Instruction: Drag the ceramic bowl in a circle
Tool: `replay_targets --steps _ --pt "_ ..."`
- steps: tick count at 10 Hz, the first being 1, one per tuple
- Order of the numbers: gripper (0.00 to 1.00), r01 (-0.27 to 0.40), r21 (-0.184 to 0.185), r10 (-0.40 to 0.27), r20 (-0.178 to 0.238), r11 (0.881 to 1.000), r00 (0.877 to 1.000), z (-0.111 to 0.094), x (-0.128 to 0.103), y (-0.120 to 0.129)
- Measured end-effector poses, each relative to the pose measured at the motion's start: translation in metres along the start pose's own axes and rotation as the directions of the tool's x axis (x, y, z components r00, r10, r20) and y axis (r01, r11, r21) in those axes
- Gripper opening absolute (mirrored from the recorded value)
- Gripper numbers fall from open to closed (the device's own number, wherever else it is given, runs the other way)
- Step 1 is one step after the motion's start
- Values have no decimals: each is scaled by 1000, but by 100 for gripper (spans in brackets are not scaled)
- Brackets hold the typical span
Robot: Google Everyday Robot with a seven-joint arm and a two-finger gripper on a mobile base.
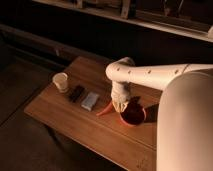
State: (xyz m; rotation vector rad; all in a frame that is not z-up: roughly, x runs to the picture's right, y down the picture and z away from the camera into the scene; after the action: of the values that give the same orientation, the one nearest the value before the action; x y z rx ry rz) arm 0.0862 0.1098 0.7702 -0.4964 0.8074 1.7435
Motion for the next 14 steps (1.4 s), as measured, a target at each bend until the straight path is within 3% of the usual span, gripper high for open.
replay_targets --steps 3,6,11,14 --pt "0 -19 -19 19 10 1000 1000 -1 6 3" --pt "0 -8 -44 8 4 999 1000 8 19 29" --pt "0 29 -12 -29 13 1000 1000 1 47 57" --pt "0 13 -3 -13 38 1000 999 -12 66 49"
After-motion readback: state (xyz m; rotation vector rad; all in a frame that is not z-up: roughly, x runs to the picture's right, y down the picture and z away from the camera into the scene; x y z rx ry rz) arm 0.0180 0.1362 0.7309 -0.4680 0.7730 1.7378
